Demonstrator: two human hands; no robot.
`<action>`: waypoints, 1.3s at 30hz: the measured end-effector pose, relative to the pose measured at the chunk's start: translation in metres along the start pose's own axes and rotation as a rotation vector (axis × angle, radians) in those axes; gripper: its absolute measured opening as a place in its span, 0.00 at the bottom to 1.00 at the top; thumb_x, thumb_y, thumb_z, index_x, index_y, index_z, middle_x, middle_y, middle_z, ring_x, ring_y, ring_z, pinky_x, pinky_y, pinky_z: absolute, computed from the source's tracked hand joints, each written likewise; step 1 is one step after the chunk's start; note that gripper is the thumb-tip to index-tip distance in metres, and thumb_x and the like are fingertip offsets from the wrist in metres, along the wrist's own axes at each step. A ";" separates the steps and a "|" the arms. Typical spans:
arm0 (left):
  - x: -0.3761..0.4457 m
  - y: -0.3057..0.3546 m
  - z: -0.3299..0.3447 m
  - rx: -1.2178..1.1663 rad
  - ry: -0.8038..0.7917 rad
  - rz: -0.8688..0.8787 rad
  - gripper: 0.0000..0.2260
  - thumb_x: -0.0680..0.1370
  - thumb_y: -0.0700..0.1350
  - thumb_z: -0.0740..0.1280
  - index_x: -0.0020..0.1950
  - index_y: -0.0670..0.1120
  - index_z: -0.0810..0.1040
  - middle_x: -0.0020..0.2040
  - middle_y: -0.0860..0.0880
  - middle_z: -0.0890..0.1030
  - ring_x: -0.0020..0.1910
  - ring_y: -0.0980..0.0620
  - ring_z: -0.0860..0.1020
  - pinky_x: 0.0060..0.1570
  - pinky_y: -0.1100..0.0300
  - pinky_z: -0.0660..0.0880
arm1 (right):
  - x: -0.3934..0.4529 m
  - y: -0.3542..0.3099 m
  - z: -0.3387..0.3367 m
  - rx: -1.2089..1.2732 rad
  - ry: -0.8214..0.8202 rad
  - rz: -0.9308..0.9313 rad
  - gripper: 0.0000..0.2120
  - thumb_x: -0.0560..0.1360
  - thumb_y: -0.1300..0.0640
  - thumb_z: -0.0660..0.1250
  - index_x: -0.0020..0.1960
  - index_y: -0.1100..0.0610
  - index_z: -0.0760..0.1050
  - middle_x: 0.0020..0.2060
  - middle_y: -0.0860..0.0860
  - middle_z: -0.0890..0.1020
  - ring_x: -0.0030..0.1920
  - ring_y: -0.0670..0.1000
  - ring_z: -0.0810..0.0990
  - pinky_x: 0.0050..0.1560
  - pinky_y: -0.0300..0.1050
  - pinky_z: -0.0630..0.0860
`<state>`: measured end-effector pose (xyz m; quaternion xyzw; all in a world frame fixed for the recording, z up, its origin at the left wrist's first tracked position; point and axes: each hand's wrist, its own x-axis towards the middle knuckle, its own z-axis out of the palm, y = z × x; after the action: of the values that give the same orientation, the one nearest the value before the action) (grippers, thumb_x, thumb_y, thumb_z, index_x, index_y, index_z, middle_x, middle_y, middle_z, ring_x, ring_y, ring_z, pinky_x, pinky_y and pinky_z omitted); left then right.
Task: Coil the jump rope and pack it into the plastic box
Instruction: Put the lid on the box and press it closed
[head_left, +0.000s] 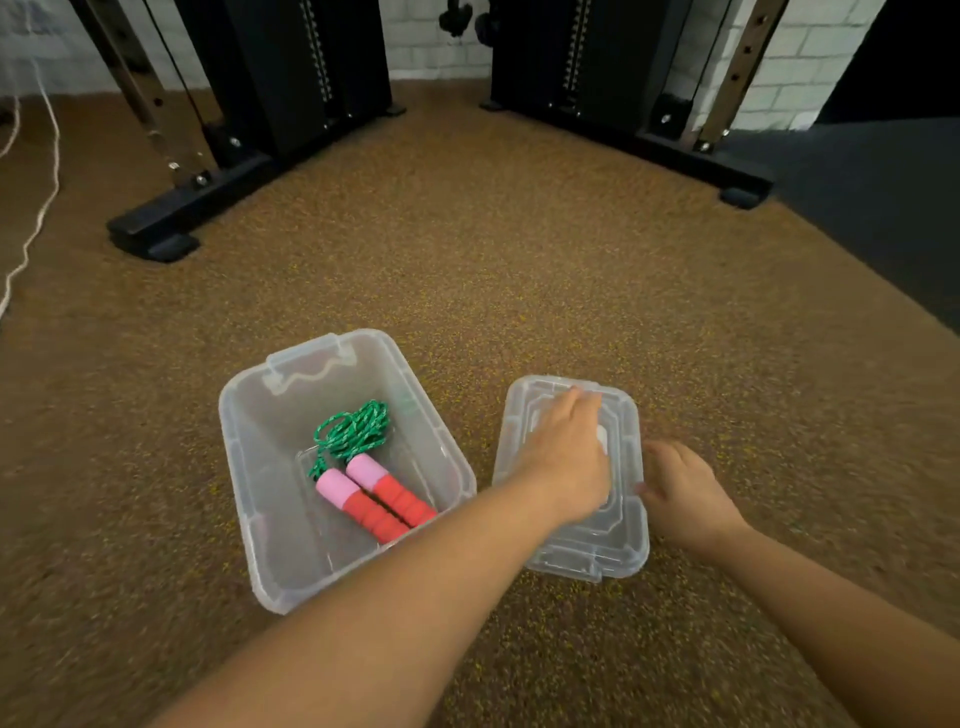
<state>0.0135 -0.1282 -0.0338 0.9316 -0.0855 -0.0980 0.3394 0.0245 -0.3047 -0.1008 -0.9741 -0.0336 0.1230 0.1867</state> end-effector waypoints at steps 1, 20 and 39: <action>0.000 -0.004 0.011 -0.017 -0.036 -0.058 0.25 0.78 0.39 0.57 0.75 0.45 0.56 0.77 0.49 0.55 0.76 0.49 0.54 0.73 0.52 0.57 | -0.001 0.003 0.004 0.000 -0.034 0.041 0.26 0.75 0.55 0.62 0.72 0.58 0.63 0.69 0.56 0.69 0.71 0.56 0.64 0.70 0.51 0.62; -0.017 -0.067 0.062 -0.079 -0.205 -0.602 0.36 0.79 0.41 0.58 0.76 0.43 0.35 0.77 0.43 0.35 0.77 0.45 0.39 0.75 0.52 0.42 | -0.012 -0.011 0.041 0.448 -0.204 0.350 0.35 0.75 0.57 0.63 0.76 0.52 0.48 0.72 0.56 0.65 0.71 0.60 0.64 0.71 0.60 0.62; -0.003 -0.026 0.026 -0.154 -0.165 -0.752 0.18 0.75 0.40 0.63 0.64 0.38 0.72 0.64 0.41 0.72 0.60 0.44 0.75 0.53 0.57 0.75 | -0.014 -0.002 -0.016 0.872 0.074 0.739 0.14 0.72 0.69 0.62 0.57 0.68 0.76 0.33 0.54 0.74 0.31 0.51 0.72 0.31 0.43 0.71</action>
<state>0.0071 -0.1242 -0.0700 0.8588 0.2423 -0.2962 0.3407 0.0146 -0.3098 -0.0823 -0.7576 0.3694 0.1486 0.5171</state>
